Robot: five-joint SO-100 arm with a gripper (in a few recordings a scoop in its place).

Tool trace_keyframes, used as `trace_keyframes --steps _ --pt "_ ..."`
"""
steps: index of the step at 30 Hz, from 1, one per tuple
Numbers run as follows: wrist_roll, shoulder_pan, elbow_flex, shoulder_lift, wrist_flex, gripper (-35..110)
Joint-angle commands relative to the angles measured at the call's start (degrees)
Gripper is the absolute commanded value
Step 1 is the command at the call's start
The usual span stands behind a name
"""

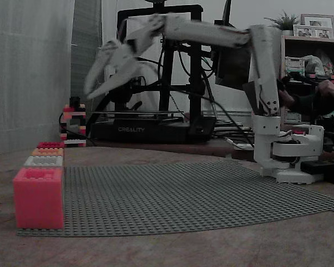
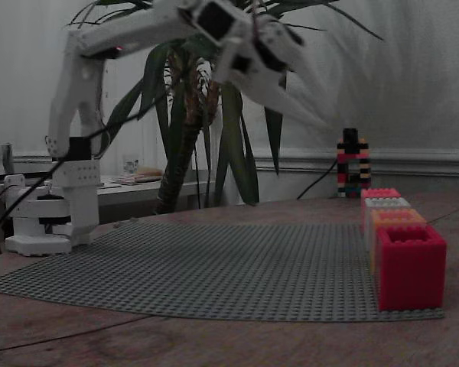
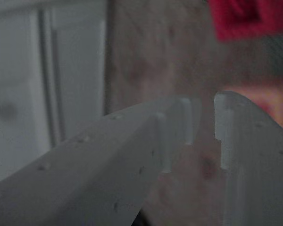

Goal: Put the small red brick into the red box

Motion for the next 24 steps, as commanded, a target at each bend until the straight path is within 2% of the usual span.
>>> trace_keyframes --steps 1,5,12,19,24 --pt "-2.7 -3.1 21.5 24.0 1.6 0" --pt "-1.4 -5.7 41.3 39.2 3.3 0" --pt "1.9 -10.3 65.7 63.5 10.9 0" --pt "9.1 -12.7 78.1 82.4 15.7 0" --pt "9.6 -16.0 84.0 92.1 19.0 0"
